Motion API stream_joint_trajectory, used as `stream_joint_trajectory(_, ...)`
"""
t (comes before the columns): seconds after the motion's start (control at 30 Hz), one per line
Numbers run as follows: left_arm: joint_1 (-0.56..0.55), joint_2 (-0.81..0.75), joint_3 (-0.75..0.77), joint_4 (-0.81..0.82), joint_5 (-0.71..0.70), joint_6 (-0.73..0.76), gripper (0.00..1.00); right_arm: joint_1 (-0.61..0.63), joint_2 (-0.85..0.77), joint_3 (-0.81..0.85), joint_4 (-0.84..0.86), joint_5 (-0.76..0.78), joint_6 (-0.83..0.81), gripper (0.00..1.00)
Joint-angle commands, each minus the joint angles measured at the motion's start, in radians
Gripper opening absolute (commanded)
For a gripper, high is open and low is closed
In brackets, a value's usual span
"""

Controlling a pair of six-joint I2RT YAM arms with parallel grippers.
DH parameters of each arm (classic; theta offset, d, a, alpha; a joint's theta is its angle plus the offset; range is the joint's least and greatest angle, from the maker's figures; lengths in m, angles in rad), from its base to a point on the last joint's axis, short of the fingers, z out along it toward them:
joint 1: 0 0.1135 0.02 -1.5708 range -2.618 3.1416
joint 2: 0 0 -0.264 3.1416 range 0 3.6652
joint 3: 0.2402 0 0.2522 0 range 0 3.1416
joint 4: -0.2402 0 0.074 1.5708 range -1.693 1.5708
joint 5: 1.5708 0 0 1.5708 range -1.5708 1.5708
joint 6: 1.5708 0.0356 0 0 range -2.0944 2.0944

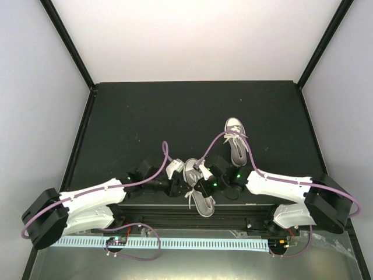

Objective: Tie the shoes
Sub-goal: Cross the shoelace with the shoelace.

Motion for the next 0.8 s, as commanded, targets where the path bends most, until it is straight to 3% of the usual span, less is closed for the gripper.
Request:
stream_joint_trajectory(0.0,0.030,-0.054,0.029,-0.021,-0.072,-0.022,0.45,0.000,-0.006,-0.021,0.032,0.030,-0.025,0.02)
stream_joint_trajectory(0.07,0.055,-0.042,0.024,-0.040,-0.129,-0.063,0.46,0.000,-0.004,-0.024,0.035,0.027,-0.026,0.02)
stream_joint_trajectory(0.33,0.093,0.111,0.044,-0.037,-0.058,-0.064,0.39,0.000,0.004,-0.028,0.040,0.013,-0.027,0.02)
stream_joint_trajectory(0.77,0.091,0.239,0.033,0.160,0.112,-0.036,0.36,0.000,0.005,-0.029,0.040,0.010,-0.024,0.02)
